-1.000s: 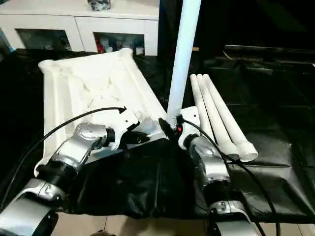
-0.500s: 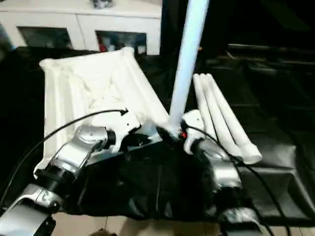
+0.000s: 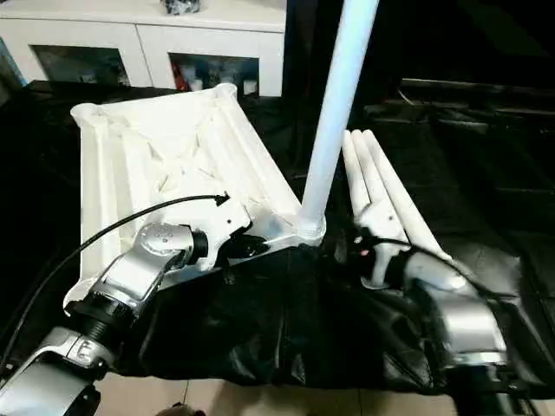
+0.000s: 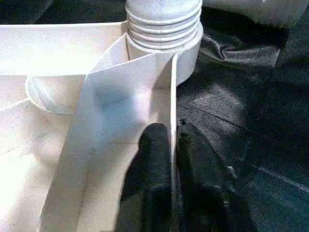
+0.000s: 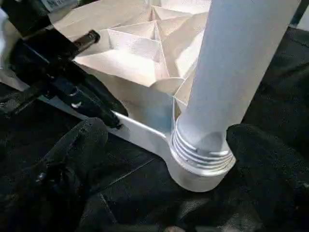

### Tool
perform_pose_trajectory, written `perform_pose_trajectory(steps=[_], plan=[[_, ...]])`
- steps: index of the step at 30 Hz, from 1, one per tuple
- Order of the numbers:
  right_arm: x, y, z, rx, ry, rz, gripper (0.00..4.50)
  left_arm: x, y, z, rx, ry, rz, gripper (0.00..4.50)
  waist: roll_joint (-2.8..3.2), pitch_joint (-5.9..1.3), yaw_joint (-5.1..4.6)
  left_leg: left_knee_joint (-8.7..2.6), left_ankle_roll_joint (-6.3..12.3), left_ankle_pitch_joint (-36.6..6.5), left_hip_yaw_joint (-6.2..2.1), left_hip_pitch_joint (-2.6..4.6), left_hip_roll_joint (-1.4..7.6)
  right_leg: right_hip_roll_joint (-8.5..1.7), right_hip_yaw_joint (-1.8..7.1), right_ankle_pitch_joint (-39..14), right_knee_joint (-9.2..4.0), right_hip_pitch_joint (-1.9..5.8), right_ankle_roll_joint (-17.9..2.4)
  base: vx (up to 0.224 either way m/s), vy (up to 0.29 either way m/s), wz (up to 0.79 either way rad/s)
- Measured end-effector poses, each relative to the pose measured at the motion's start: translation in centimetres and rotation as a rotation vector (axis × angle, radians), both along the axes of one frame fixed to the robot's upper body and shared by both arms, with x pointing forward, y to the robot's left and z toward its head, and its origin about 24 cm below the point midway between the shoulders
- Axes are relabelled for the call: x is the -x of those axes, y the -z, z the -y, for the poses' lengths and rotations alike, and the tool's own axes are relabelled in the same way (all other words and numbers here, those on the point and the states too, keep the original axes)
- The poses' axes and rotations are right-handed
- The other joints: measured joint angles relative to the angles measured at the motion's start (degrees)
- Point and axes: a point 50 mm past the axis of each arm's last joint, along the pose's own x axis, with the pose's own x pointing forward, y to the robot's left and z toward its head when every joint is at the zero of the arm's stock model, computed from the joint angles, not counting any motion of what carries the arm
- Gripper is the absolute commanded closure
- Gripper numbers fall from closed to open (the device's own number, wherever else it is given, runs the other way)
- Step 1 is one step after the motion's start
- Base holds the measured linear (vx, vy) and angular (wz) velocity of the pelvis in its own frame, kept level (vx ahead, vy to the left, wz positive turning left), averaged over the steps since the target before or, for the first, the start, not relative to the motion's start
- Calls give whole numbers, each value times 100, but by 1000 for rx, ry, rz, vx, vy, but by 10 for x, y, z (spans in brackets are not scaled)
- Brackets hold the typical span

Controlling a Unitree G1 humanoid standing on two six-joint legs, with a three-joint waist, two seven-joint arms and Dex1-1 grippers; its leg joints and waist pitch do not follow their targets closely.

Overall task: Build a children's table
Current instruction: Rotate leg to tighten

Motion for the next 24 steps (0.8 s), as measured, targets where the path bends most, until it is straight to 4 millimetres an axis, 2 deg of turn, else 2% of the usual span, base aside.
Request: perform_pose_trajectory(steps=[3,7,13,18,21,23,24], plan=[[5,3,-6,-1,-39,-38,0,-2,-2,-4,24,-33,-1,360,-17,9,1,0,1,1,-1,-6,1,0,-3,0,3,-8,0,0,0,0],[7,9,-18,-10,-61,-73,0,-10,-11,-21,78,-126,23,360,-54,30,-22,3,-1,3,-1,-12,4,2,-2,1,20,-25,0,0,0,0],[10,19,-32,6,-75,-123,0,-30,-53,-89,42,-331,172,360,-69,29,19,3,-7,7,-2,-18,2,1,-1,0,22,-31,0,0,0,0],[6,30,-51,11,-56,-153,0,-30,-62,-121,-8,-430,174,360,-108,40,63,9,-7,7,-2,-21,2,1,0,1,26,-32,-1,0,0,0],[0,31,-57,36,-28,-147,0,-29,-63,-141,-107,-511,199,360,-113,42,60,12,-12,9,-3,-17,2,0,0,2,36,-32,-2,0,0,0],[-2,35,-60,51,-6,-162,0,-29,-63,-153,-163,-553,207,376,-116,41,60,12,-15,10,-3,-13,3,0,1,2,43,-31,-2,0,0,0],[-5,38,-62,73,16,-172,18,-28,-62,-159,-199,-575,209,396,-116,41,61,12,-20,11,-4,-12,3,0,0,2,45,-31,-2,0,0,0]])
